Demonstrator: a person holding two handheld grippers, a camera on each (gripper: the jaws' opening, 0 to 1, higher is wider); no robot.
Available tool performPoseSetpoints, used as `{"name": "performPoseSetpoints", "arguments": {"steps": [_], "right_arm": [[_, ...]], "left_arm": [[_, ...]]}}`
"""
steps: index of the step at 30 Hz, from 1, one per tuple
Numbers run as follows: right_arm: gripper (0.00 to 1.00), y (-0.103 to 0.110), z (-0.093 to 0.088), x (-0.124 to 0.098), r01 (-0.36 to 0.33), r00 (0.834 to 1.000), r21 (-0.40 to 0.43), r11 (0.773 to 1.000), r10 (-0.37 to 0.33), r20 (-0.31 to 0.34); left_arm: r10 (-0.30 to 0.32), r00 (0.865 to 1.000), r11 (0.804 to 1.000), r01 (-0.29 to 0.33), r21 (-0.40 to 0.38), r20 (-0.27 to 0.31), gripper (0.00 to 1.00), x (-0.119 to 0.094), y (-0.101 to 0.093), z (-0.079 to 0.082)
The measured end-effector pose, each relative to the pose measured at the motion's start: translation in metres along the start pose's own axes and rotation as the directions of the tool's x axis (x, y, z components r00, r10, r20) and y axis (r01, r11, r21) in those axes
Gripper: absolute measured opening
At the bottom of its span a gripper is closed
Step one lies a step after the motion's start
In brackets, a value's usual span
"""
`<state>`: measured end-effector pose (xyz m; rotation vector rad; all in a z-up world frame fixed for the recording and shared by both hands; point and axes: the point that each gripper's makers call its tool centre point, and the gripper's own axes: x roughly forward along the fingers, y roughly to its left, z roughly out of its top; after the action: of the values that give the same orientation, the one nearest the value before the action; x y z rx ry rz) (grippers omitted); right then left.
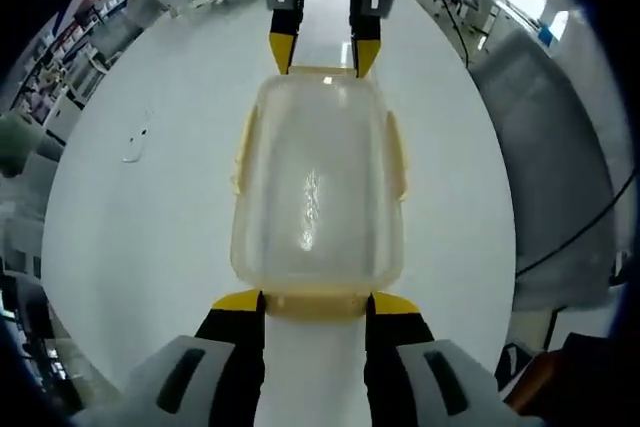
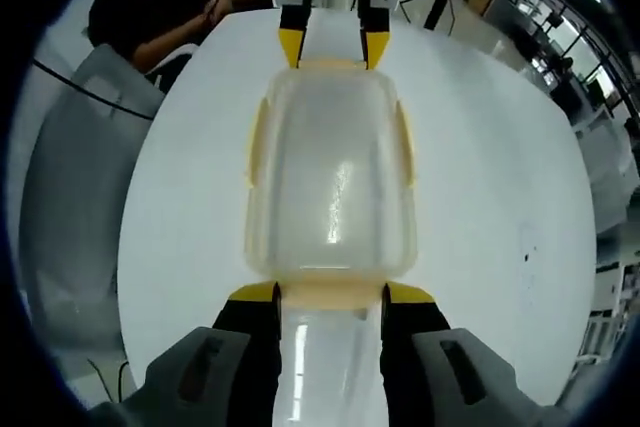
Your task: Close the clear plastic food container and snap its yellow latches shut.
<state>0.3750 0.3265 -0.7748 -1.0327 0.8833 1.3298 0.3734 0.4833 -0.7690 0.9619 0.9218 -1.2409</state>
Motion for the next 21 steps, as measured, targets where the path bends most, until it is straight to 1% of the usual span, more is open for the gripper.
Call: {"name": "performPoseSetpoints", "arguments": {"steps": [3, 7, 11, 14, 16, 18, 21], "right_arm": [[0.34, 0.002, -0.01, -0.008, 0.009, 1.0, 0.001, 1.0, -0.009, -0.002], [0.35, 0.003, -0.022, -0.02, 0.017, 1.0, 0.006, 1.0, -0.017, 0.002], [0.35, 0.005, -0.038, -0.026, 0.02, 1.0, 0.016, 1.0, -0.02, 0.003], [0.35, 0.008, -0.056, -0.03, 0.02, 1.0, 0.022, 1.0, -0.019, -0.017], [0.35, 0.009, -0.067, -0.033, 0.024, 1.0, 0.043, 0.999, -0.024, -0.017], [0.35, 0.009, -0.08, -0.036, 0.028, 0.999, 0.048, 0.998, -0.027, -0.021], [0.35, 0.011, -0.098, -0.042, 0.028, 0.999, 0.058, 0.998, -0.027, -0.031]], "left_arm": [[0.002, 1.0, 1.0, -0.002, 0.004, 0.003, 0.33, 0.0, -0.002, 0.01], [0.012, 1.0, 1.0, -0.012, 0.018, 0.001, 0.33, 0.003, -0.003, 0.027], [0.008, 1.0, 1.0, -0.008, 0.017, 0.021, 0.33, 0.007, -0.005, 0.044], [-0.013, 1.0, 1.0, 0.012, 0.023, 0.017, 0.33, 0.013, -0.007, 0.062], [-0.009, 1.0, 0.999, 0.008, 0.044, 0.014, 0.33, 0.016, -0.005, 0.073], [-0.016, 1.0, 0.999, 0.015, 0.043, 0.019, 0.33, 0.02, -0.006, 0.082], [-0.029, 0.999, 0.998, 0.028, 0.052, 0.027, 0.33, 0.029, -0.008, 0.103]]}}
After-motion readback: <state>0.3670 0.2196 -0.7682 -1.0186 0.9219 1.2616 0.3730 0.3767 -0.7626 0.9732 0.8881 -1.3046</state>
